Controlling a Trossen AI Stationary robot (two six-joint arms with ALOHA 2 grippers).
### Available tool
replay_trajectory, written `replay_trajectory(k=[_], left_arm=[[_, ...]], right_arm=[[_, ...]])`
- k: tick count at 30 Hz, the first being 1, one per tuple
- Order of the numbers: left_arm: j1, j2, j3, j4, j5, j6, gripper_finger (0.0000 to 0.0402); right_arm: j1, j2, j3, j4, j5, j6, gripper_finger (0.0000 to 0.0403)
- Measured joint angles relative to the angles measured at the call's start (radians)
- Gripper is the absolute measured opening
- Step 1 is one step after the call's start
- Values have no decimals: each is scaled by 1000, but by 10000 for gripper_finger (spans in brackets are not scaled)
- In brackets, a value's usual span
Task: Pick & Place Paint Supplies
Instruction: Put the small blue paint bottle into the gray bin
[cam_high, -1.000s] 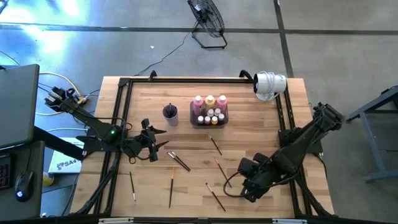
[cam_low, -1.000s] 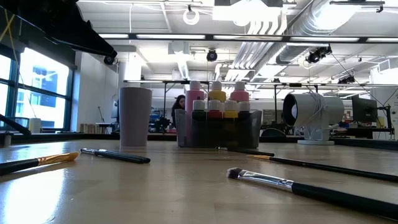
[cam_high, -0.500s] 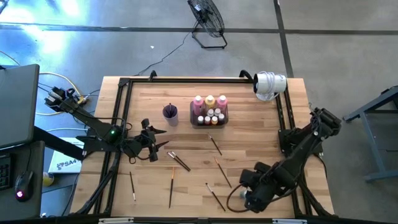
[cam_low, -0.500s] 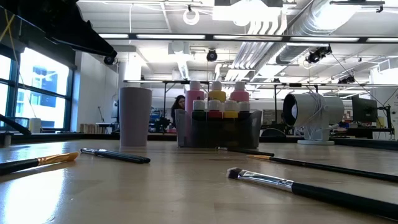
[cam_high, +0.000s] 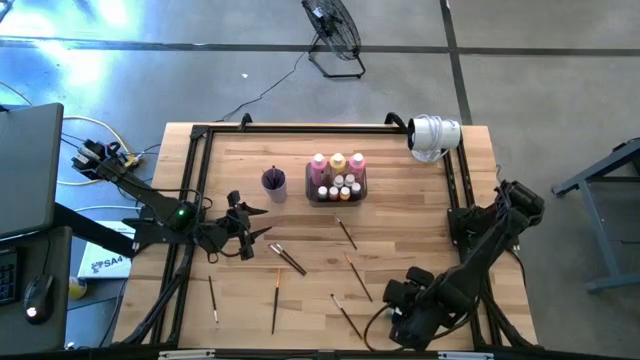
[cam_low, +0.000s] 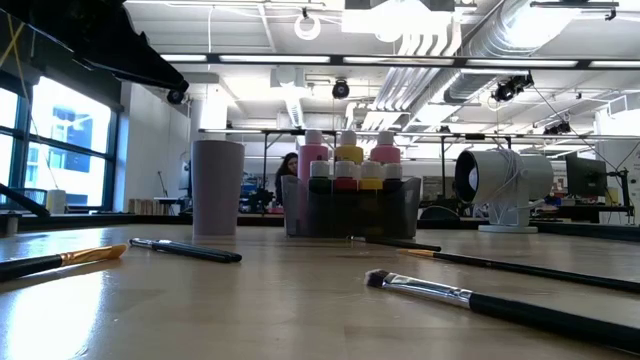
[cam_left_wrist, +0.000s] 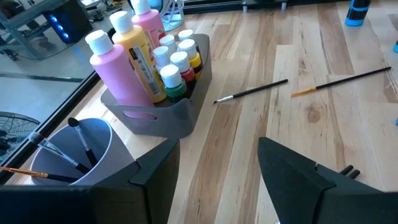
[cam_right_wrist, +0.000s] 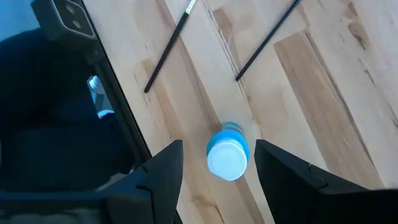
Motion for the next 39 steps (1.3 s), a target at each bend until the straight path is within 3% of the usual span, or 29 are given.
replay_trajectory(k=[39], left_arm=[[0, 0, 0, 0, 0, 0, 211]], right_arm=[[33, 112, 0, -40, -1, -5, 190]])
